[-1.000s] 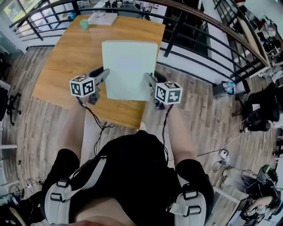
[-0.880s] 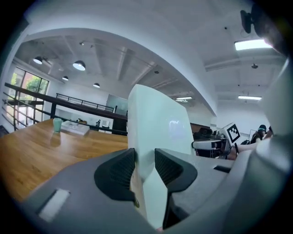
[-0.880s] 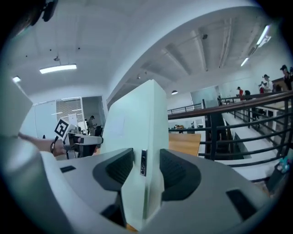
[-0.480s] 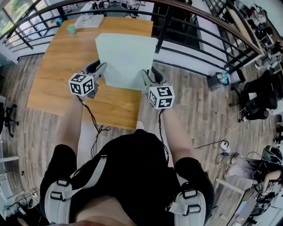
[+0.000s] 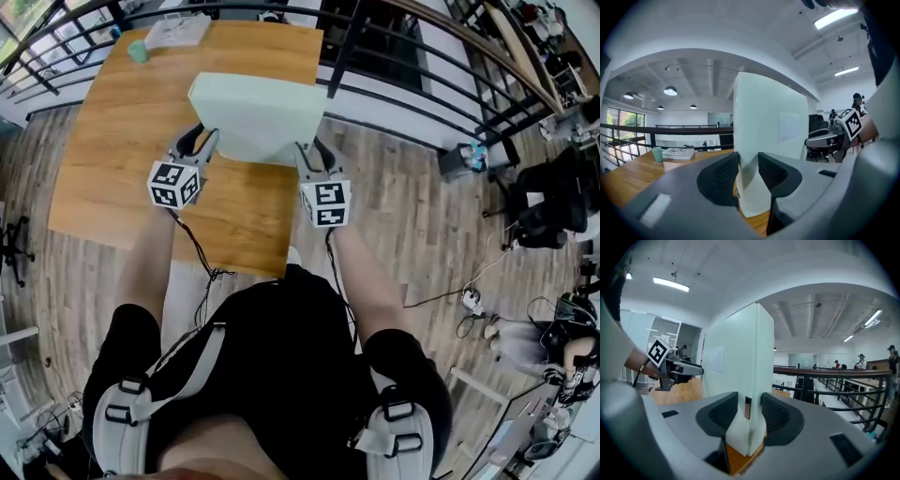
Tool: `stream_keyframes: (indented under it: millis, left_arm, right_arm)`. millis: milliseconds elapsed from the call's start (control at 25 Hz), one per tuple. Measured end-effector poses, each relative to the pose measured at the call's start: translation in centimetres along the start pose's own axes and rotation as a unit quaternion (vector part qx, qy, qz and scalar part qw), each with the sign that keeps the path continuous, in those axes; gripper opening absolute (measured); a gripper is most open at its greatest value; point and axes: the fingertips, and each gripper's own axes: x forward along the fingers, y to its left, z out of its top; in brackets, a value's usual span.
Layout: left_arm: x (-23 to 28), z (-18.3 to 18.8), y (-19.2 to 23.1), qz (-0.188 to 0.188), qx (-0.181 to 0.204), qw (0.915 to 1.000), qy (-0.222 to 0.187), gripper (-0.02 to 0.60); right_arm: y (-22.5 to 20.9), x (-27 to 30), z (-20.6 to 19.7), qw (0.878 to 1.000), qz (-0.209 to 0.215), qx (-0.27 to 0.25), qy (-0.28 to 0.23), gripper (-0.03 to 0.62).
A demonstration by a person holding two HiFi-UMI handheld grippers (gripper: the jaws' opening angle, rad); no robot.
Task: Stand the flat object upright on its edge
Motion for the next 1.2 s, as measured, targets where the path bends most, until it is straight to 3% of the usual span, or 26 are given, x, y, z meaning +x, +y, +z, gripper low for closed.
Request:
stream_keyframes:
  millis: [160, 600, 880, 1040, 1200]
  left_arm:
    - [0.4, -0.4, 1.0, 0.021, 0.018, 0.9996, 0.002, 0.133]
    - [0.8, -4.8, 0.9, 0.036, 0.017, 0.9987, 0.031, 0.129]
    - [1.0, -4.8, 0.8, 0.038, 0.008, 0.9981, 0.047, 0.130]
    - [1.1, -6.0, 0.8, 0.051, 0.022, 0.9955, 0.076, 0.117]
    - [0.5, -5.8, 1.3, 0.068, 0.007, 0.9954, 0.067, 0.117]
  right_arm:
    - [0.3, 1.3, -0.5, 1.000, -0.006, -0.020, 0.008, 0.160]
    - [0.2, 2.8, -4.6, 0.999, -0.001, -0.031, 0.043, 0.155]
    - [-0.1, 3.1, -4.5, 0.998, 0.003, -0.023, 0.051, 0.156]
    - [-0.2, 3.2, -4.7, 0.998, 0.008, -0.017, 0.059, 0.158]
    - [-0.4, 3.0, -4.8, 0.998, 0.002, -0.004, 0.060, 0.158]
